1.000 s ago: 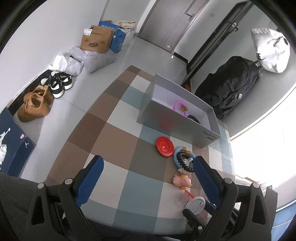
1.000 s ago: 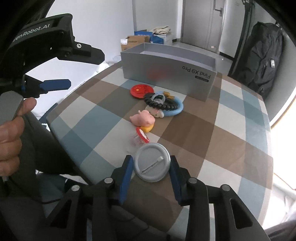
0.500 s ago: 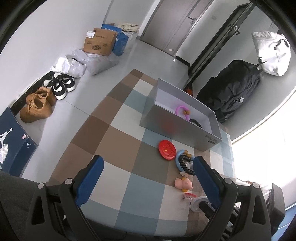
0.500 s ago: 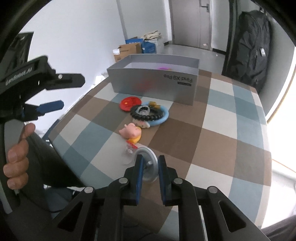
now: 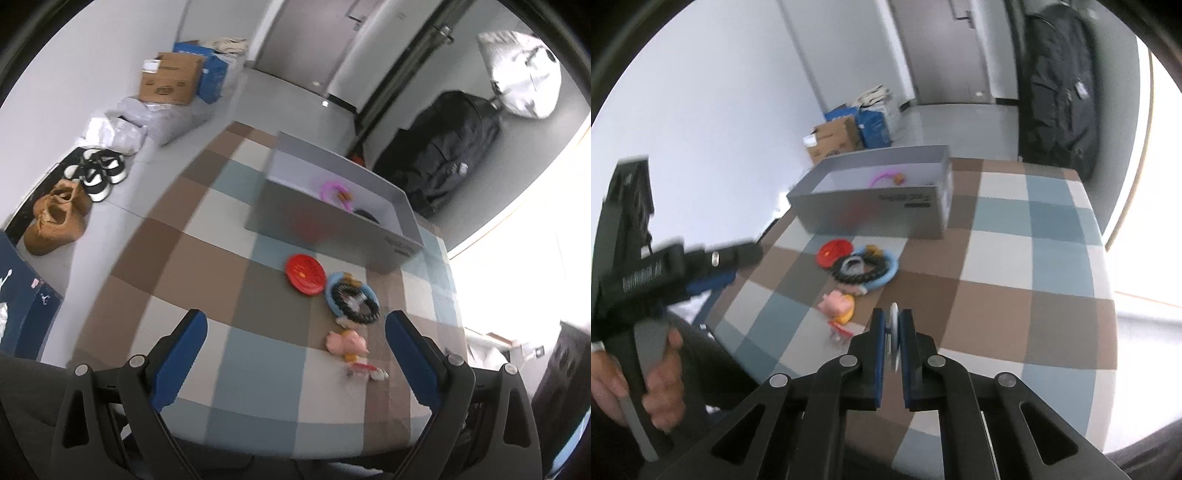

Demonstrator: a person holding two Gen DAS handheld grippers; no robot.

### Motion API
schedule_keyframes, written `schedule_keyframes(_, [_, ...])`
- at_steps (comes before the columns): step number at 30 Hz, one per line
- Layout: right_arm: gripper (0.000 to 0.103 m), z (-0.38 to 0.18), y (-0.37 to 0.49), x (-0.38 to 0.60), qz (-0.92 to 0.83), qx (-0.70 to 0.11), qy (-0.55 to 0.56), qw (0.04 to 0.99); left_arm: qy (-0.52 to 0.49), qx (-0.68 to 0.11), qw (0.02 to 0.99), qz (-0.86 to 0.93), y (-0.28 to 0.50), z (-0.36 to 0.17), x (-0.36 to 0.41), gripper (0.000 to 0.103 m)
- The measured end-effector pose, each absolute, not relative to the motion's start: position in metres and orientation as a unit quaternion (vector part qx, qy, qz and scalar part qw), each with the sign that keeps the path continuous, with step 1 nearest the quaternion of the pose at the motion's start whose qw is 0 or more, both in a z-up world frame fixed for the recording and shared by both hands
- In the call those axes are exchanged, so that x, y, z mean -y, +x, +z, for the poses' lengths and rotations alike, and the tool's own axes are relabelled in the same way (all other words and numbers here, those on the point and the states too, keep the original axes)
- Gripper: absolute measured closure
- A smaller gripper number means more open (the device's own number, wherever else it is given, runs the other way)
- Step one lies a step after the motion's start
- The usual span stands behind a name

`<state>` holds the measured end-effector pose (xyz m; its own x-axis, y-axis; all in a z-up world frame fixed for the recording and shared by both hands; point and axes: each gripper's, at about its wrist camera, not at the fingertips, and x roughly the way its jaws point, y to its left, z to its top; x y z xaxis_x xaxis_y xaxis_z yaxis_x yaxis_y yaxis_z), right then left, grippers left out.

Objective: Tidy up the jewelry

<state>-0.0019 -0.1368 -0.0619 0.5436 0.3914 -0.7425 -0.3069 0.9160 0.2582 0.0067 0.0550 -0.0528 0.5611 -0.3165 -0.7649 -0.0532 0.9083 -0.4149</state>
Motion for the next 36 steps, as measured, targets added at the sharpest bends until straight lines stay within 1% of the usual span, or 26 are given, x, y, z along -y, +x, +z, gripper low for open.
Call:
schedule_keyframes(6, [0.096, -0.054, 0.002, 0.152, 0.189, -0.425, 0.074, 0.882, -0.144, -0.487, 0.853, -0.121, 0.003, -0.058, -0.024, 0.009])
schedule_keyframes(7, [0.096, -0.053, 0.002, 0.153, 0.188, -0.424, 0.077, 0.883, -0.127, -0.492, 0.852, -0.128, 0.001, -0.06, -0.016, 0.011])
schedule_keyframes(8, [0.096, -0.052, 0.003, 0.156, 0.186, -0.422, 0.08, 0.884, -0.113, -0.496, 0.851, -0.133, 0.0, -0.061, -0.011, 0.019])
schedule_keyframes(9, [0.096, -0.051, 0.004, 0.158, 0.186, -0.421, 0.083, 0.884, -0.105, -0.499, 0.849, -0.136, 0.0, -0.062, -0.007, 0.023])
schedule_keyframes(10, [0.096, -0.051, 0.005, 0.16, 0.185, -0.421, 0.089, 0.884, -0.095, -0.505, 0.846, -0.14, -0.001, -0.064, -0.003, 0.029])
schedule_keyframes(12, [0.096, -0.049, 0.006, 0.164, 0.185, -0.419, 0.097, 0.883, -0.089, -0.514, 0.84, -0.149, -0.004, -0.069, 0.003, 0.033])
schedule_keyframes(14, [0.096, -0.048, 0.006, 0.166, 0.186, -0.418, 0.102, 0.883, -0.083, -0.519, 0.836, -0.156, -0.005, -0.071, 0.007, 0.041])
schedule_keyframes(17, [0.096, -0.046, 0.006, 0.168, 0.189, -0.414, 0.105, 0.884, -0.076, -0.524, 0.833, -0.16, -0.006, -0.072, 0.01, 0.044])
schedule_keyframes(20, [0.096, -0.044, 0.006, 0.169, 0.191, -0.41, 0.108, 0.885, -0.081, -0.532, 0.828, -0.16, -0.007, -0.076, 0.011, 0.056])
schedule_keyframes(21, [0.096, -0.044, 0.006, 0.17, 0.191, -0.41, 0.109, 0.885, -0.082, -0.534, 0.826, -0.161, -0.006, -0.077, 0.011, 0.056])
schedule_keyframes(22, [0.096, -0.044, 0.006, 0.17, 0.191, -0.41, 0.11, 0.885, -0.082, -0.531, 0.828, -0.16, -0.007, -0.076, 0.011, 0.059])
schedule_keyframes(23, [0.096, -0.044, 0.007, 0.171, 0.192, -0.41, 0.112, 0.885, -0.083, -0.531, 0.828, -0.161, -0.007, -0.076, 0.011, 0.064])
schedule_keyframes(25, [0.096, -0.044, 0.007, 0.171, 0.192, -0.411, 0.112, 0.884, -0.086, -0.534, 0.825, -0.163, -0.006, -0.077, 0.011, 0.069])
schedule_keyframes(27, [0.096, -0.044, 0.008, 0.171, 0.192, -0.411, 0.113, 0.884, -0.085, -0.534, 0.825, -0.161, -0.005, -0.077, 0.011, 0.072])
schedule_keyframes(28, [0.096, -0.044, 0.008, 0.171, 0.192, -0.411, 0.114, 0.884, -0.089, -0.536, 0.823, -0.165, -0.004, -0.077, 0.011, 0.078])
schedule_keyframes(29, [0.096, -0.044, 0.008, 0.172, 0.191, -0.411, 0.114, 0.884, -0.094, -0.537, 0.821, -0.167, -0.003, -0.078, 0.011, 0.087])
schedule_keyframes(31, [0.096, -0.045, 0.008, 0.172, 0.191, -0.412, 0.116, 0.883, -0.094, -0.537, 0.821, -0.169, -0.003, -0.079, 0.012, 0.091])
schedule_keyframes(36, [0.096, -0.045, 0.008, 0.172, 0.191, -0.411, 0.116, 0.884, -0.082, -0.53, 0.825, -0.177, -0.003, -0.074, 0.017, 0.091])
